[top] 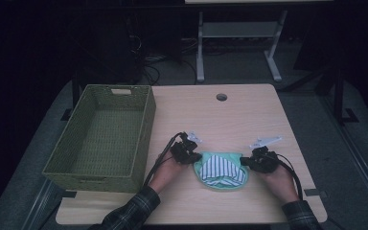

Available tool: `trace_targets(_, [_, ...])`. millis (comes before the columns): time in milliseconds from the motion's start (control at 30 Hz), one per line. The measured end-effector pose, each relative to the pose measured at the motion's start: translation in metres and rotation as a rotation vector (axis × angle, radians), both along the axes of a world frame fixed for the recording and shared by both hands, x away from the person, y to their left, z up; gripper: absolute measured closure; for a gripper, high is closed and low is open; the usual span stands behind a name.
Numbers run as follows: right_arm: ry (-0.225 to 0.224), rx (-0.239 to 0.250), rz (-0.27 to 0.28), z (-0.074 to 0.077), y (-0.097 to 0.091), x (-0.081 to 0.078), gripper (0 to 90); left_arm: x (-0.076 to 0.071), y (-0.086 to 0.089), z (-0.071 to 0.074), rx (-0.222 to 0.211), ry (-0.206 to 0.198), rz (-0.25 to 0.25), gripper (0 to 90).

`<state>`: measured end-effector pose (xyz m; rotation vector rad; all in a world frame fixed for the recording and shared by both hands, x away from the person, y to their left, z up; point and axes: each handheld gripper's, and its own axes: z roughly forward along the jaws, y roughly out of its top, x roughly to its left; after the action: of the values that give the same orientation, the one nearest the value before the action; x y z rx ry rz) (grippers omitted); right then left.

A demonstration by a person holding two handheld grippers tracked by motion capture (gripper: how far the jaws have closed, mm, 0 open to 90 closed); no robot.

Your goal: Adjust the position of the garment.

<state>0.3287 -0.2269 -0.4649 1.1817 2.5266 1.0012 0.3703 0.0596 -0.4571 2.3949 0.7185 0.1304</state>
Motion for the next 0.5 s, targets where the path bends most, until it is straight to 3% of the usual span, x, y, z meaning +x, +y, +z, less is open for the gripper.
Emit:
trace_targets(233, [-0.012, 0.016, 0.005, 0.004, -0.005, -0.008, 89.9, 0.001, 0.004, 0.005, -0.026, 0.017, 0.004, 87.7])
trace_targets(367, [-0.037, 0.026, -0.01, 0.013, -0.01, -0.005, 89.9, -0.006, 0.009, 0.012, -0.054, 0.013, 0.006, 76.9])
trace_targets(500, [-0.06, 0.046, -0.033, 0.02, -0.015, 0.004, 89.9, -0.016, 0.017, 0.016, -0.046, 0.009, -0.014, 62.1])
